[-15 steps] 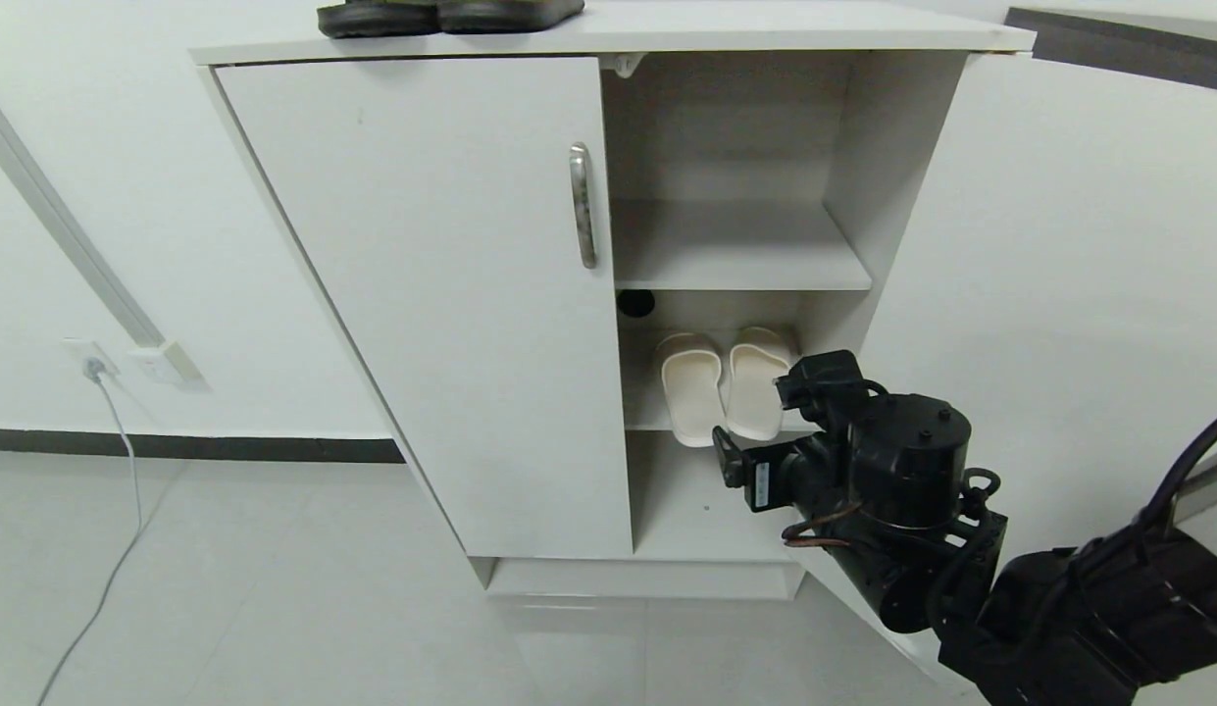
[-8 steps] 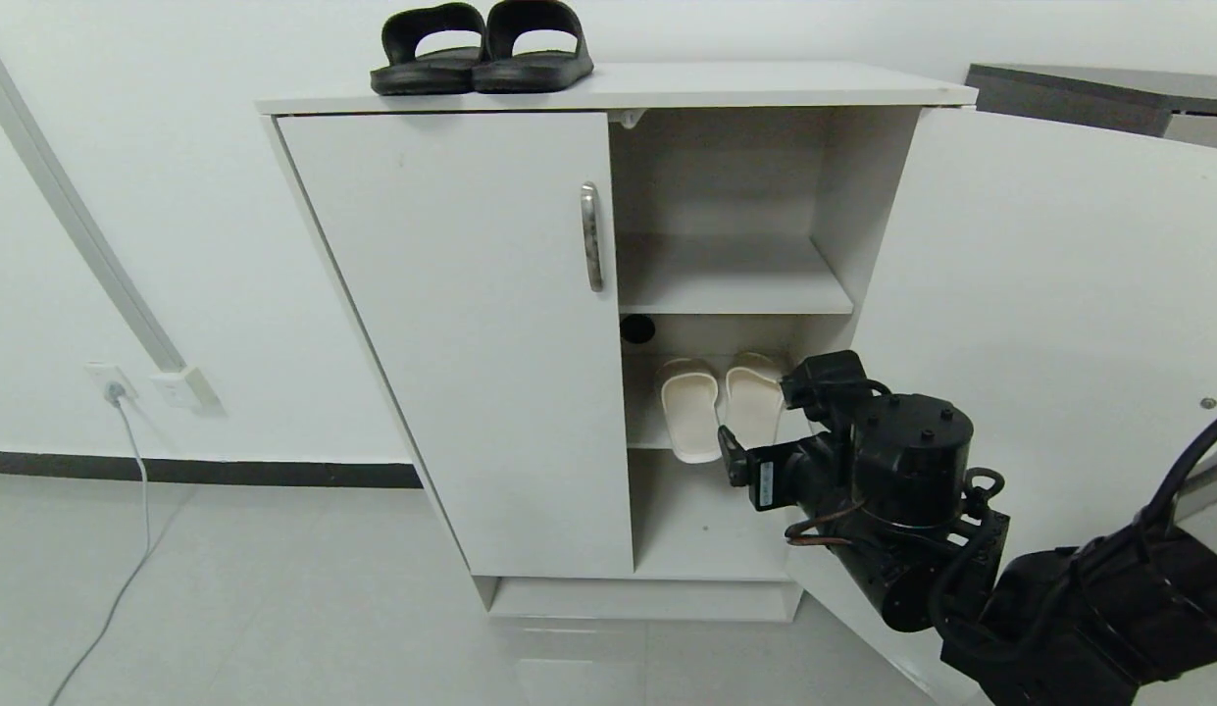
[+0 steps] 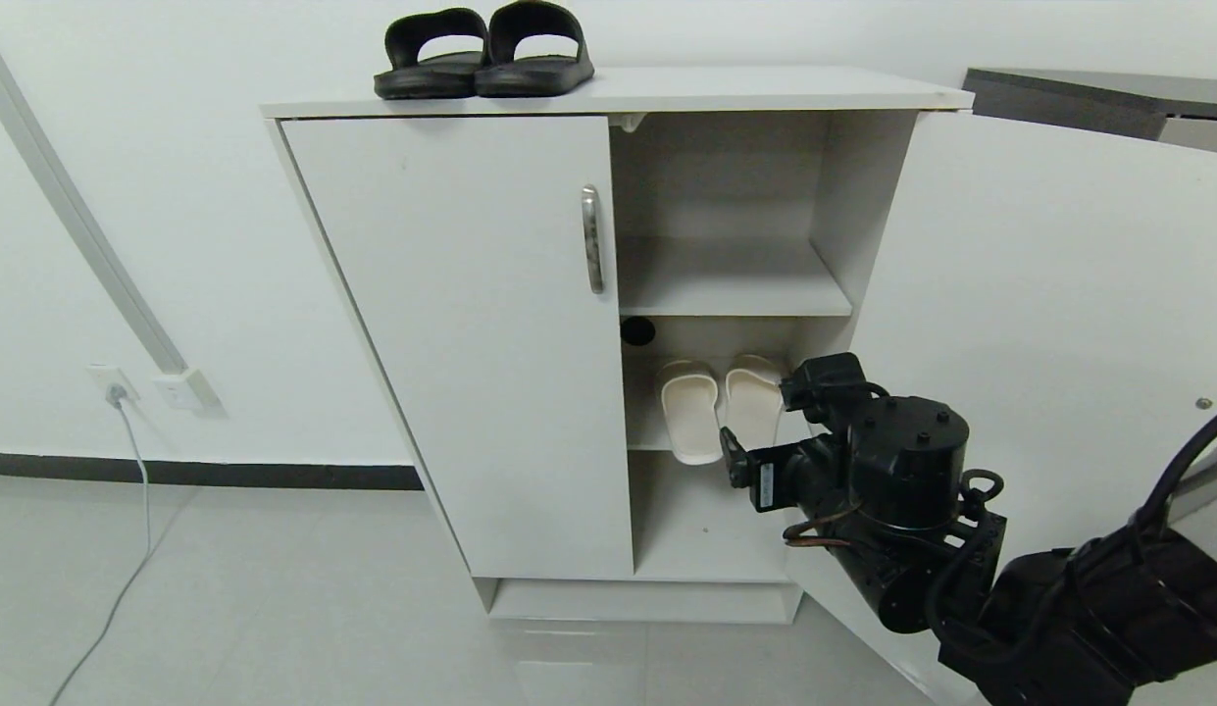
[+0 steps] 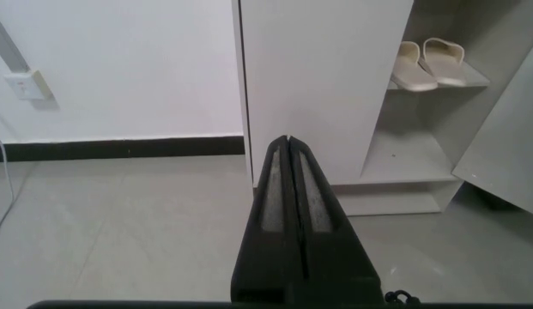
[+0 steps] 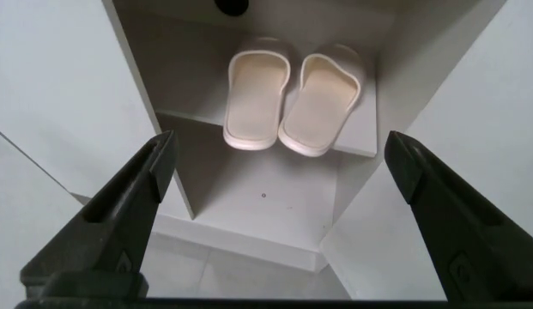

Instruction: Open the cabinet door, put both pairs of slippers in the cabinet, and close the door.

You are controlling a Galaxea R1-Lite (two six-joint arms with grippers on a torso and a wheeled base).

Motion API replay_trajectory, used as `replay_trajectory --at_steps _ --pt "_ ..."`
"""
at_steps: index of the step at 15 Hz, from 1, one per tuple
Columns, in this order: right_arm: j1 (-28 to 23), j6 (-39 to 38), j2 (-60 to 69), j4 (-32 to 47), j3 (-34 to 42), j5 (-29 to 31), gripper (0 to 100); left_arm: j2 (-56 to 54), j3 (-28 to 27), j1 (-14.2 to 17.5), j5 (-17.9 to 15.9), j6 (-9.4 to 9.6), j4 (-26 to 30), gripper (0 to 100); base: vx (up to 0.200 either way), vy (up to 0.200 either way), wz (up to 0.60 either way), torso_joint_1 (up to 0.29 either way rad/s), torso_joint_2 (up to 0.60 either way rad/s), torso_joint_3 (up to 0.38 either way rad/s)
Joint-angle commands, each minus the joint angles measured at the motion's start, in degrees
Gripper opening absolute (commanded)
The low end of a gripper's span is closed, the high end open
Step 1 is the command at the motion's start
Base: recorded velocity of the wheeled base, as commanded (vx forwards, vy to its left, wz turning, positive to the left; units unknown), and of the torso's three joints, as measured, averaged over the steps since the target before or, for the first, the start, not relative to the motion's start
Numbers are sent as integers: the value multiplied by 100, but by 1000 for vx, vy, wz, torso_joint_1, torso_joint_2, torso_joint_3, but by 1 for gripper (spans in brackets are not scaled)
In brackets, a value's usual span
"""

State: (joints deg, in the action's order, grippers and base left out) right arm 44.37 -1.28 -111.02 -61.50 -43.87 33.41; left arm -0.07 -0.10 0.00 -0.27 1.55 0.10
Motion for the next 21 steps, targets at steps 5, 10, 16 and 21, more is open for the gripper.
replay_trajectory --at_steps 5,10,16,21 --pt "19 5 -130 -11 2 -2 100 7 1 9 0 -5 -1 0 0 200 0 4 0 1" --pt "27 -4 -130 -11 10 -2 100 7 1 9 0 -14 -1 0 0 200 0 1 3 4" --pt "27 -4 -95 -20 63 7 100 7 1 9 18 -23 -1 0 0 133 0 2 0 1" --pt "27 181 -104 -319 283 -2 100 7 1 0 36 -49 -1 0 0 0 0 0 0 0"
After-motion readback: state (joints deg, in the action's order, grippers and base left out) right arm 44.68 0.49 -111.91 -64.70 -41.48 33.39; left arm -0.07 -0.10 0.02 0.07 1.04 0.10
